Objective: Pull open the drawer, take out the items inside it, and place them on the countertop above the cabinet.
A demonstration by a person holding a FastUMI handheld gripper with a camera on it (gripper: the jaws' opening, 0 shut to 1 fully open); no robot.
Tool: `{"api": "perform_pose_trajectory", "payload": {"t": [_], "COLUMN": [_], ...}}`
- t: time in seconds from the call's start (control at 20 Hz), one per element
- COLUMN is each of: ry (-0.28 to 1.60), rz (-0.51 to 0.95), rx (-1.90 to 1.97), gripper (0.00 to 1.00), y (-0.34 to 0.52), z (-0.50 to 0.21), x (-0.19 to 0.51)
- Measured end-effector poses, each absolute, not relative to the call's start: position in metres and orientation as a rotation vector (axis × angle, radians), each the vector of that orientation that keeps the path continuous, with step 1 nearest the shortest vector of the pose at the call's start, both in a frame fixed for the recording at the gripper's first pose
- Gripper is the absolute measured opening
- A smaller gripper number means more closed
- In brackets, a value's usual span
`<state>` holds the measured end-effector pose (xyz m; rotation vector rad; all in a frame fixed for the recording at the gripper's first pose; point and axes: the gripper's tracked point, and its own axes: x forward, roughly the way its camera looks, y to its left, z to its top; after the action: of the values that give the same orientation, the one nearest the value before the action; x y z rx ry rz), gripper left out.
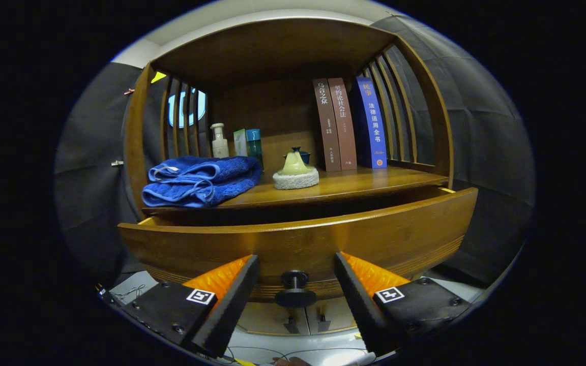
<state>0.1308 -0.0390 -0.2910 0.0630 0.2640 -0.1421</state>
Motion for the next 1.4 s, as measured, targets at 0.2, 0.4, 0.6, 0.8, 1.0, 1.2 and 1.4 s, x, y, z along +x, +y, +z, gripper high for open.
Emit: {"api": "perform_pose_trajectory", "payload": {"t": [0.2, 0.4, 0.6, 0.8, 1.0, 1.2, 1.4], "ry": [0.262, 0.262, 0.258, 0.277, 0.289, 0.281, 0.221], "rz": [-0.143, -0.148, -0.149, -0.145, -0.128, -0.126, -0.116], "rx": [0.070, 0.076, 0.070, 0.051, 0.083, 0.060, 0.046], "gripper": [0.99, 0.99, 0.99, 0.99, 1.00, 1.00, 1.00], "y": [-0.042, -0.043, -0.043, -0.043, -0.039, -0.034, -0.029], "z": [-0.294, -0.296, -0.296, -0.298, -0.294, -0.276, -0.218], "x": [0.156, 0.167, 0.166, 0.165, 0.158, 0.133, 0.109]}}
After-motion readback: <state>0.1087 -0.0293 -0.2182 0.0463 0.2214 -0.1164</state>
